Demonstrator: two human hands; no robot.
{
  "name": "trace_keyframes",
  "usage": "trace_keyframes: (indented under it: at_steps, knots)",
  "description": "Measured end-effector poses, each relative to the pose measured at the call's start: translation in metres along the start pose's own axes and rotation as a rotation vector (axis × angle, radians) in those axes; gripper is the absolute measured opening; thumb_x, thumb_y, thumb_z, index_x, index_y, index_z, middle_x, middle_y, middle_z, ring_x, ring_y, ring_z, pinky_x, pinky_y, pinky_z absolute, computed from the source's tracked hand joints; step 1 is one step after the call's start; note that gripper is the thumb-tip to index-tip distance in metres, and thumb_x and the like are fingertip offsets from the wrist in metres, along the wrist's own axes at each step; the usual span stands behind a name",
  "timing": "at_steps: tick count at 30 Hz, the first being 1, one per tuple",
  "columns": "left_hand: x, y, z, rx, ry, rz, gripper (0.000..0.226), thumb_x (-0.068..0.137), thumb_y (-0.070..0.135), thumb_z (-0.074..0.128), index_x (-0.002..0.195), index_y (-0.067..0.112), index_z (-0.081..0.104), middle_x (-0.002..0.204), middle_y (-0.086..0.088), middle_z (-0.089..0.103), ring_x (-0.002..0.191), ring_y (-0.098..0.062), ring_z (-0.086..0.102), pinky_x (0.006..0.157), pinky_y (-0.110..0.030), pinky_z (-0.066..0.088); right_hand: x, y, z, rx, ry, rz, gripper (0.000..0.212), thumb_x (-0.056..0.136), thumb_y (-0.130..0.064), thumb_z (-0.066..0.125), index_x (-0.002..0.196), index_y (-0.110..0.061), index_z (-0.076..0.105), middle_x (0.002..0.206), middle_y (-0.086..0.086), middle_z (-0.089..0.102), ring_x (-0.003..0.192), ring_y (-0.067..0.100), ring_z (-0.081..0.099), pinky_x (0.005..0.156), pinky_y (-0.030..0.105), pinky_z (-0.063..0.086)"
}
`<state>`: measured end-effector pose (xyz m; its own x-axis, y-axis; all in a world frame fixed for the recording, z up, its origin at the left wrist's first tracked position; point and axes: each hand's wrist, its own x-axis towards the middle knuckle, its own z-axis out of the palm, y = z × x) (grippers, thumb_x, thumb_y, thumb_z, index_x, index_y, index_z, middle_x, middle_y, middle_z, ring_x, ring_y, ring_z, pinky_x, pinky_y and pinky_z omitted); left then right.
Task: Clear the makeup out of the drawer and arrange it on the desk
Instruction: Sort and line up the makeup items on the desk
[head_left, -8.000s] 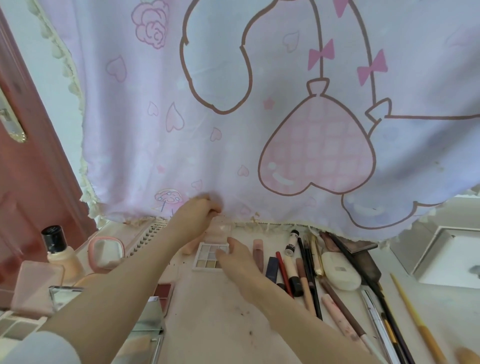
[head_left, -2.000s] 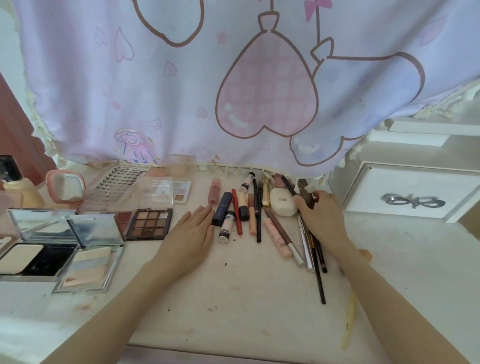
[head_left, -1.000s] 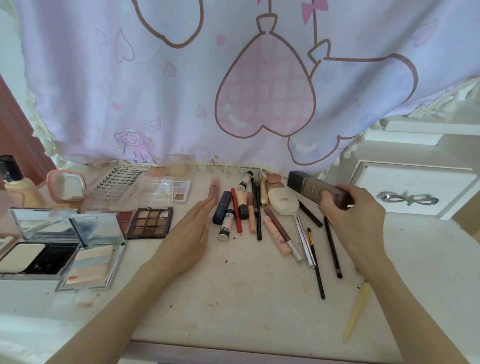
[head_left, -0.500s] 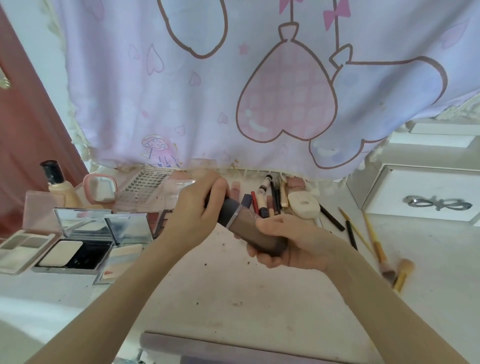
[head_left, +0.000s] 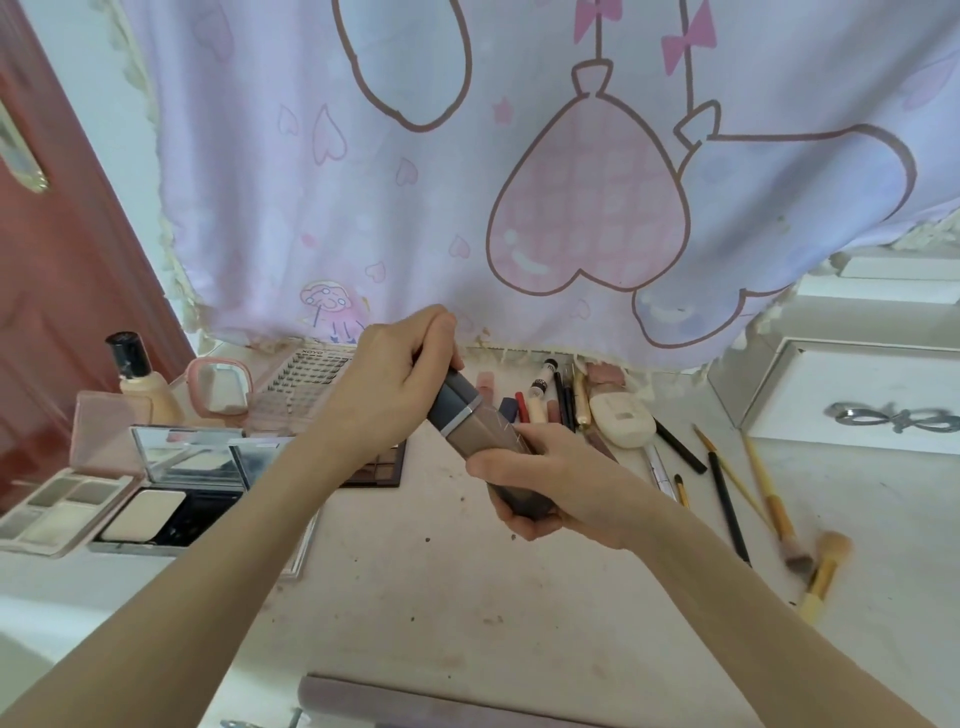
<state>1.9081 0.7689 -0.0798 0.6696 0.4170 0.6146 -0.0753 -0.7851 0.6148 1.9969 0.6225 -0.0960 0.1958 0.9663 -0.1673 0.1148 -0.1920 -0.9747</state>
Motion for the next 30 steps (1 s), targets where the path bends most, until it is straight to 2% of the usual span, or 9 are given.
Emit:
trace_keyframes:
  at_steps: [6, 10, 14, 16, 18, 20, 24, 26, 30]
  knots:
    - [-0.004, -0.002, 0.002, -0.031, 0.015, -0.096, 0.032, 0.088, 0.028, 0.036, 0.061, 0.02, 0.051, 0.063, -0.002, 0.056, 0.061, -0.014, 0.048, 0.056, -0.022, 0.037, -0.001, -0.001, -0.005, -0.032, -0.014, 0.038, 0.018, 0.089, -0.025, 0.058, 0.08, -0.012, 0.048, 0.052, -0.001, 0.052, 0.042, 0.013, 0.042, 0.046, 0.022, 0.033]
    - [-0.008, 0.003, 0.015, -0.055, 0.015, -0.171, 0.037, 0.086, 0.035, 0.041, 0.068, 0.004, 0.053, 0.069, -0.014, 0.053, 0.059, -0.009, 0.043, 0.054, -0.017, 0.034, 0.003, 0.004, 0.0, -0.222, 0.131, -0.034, 0.024, 0.088, -0.038, 0.058, 0.078, -0.016, 0.053, 0.066, -0.003, 0.058, 0.057, 0.008, 0.054, 0.065, 0.024, 0.046]
    - [-0.005, 0.013, 0.025, 0.015, -0.005, -0.16, 0.036, 0.09, 0.033, 0.049, 0.073, 0.002, 0.057, 0.067, -0.016, 0.054, 0.053, -0.006, 0.039, 0.054, -0.016, 0.034, 0.01, 0.008, 0.01, -0.244, 0.304, -0.151, 0.033, 0.09, -0.037, 0.052, 0.105, -0.008, 0.051, 0.077, -0.001, 0.063, 0.065, 0.008, 0.059, 0.076, 0.035, 0.054]
    - [-0.003, 0.013, 0.025, 0.038, -0.01, -0.15, 0.04, 0.092, 0.032, 0.046, 0.072, -0.002, 0.054, 0.068, -0.018, 0.054, 0.053, -0.007, 0.038, 0.054, -0.015, 0.035, 0.012, 0.013, 0.012, -0.317, 0.375, -0.184, 0.042, 0.088, -0.043, 0.051, 0.111, -0.008, 0.048, 0.067, -0.007, 0.06, 0.058, 0.003, 0.055, 0.07, 0.034, 0.051]
    - [-0.003, 0.013, 0.022, 0.057, -0.026, -0.137, 0.041, 0.093, 0.029, 0.043, 0.072, -0.005, 0.052, 0.066, -0.019, 0.052, 0.052, -0.007, 0.037, 0.053, -0.016, 0.034, 0.012, 0.017, 0.013, -0.361, 0.412, -0.217, 0.024, 0.087, -0.042, 0.05, 0.093, -0.022, 0.039, 0.052, -0.015, 0.053, 0.048, 0.001, 0.049, 0.058, 0.021, 0.037]
    - [-0.003, 0.012, 0.019, 0.068, -0.06, -0.115, 0.043, 0.09, 0.032, 0.039, 0.071, -0.005, 0.051, 0.061, -0.017, 0.049, 0.051, -0.007, 0.035, 0.051, -0.016, 0.033, 0.012, 0.018, 0.014, -0.394, 0.42, -0.227, 0.026, 0.086, -0.042, 0.05, 0.082, -0.032, 0.027, 0.047, -0.019, 0.05, 0.045, 0.002, 0.046, 0.056, 0.018, 0.028]
    - [-0.002, 0.011, 0.016, 0.06, -0.084, -0.098, 0.041, 0.081, 0.034, 0.04, 0.07, -0.003, 0.053, 0.06, -0.013, 0.047, 0.051, -0.007, 0.037, 0.05, -0.015, 0.031, 0.011, 0.015, 0.013, -0.407, 0.433, -0.252, 0.025, 0.087, -0.04, 0.055, 0.074, -0.028, 0.038, 0.047, -0.018, 0.048, 0.043, 0.005, 0.044, 0.049, 0.016, 0.03]
    - [0.001, 0.009, 0.014, 0.038, -0.096, -0.136, 0.041, 0.08, 0.039, 0.044, 0.072, 0.0, 0.056, 0.065, -0.016, 0.053, 0.053, -0.007, 0.039, 0.051, -0.017, 0.033, 0.011, 0.01, 0.011, -0.429, 0.419, -0.235, 0.024, 0.088, -0.04, 0.056, 0.076, -0.029, 0.038, 0.049, -0.014, 0.048, 0.044, 0.001, 0.046, 0.047, 0.013, 0.032]
    - [0.009, 0.004, 0.011, 0.023, -0.099, -0.195, 0.036, 0.079, 0.047, 0.054, 0.069, 0.014, 0.063, 0.07, -0.01, 0.063, 0.062, -0.018, 0.051, 0.058, -0.028, 0.043, 0.014, 0.002, 0.004, -0.46, 0.339, -0.173, 0.023, 0.09, -0.043, 0.052, 0.098, -0.024, 0.041, 0.068, -0.01, 0.048, 0.051, 0.001, 0.049, 0.048, 0.008, 0.038]
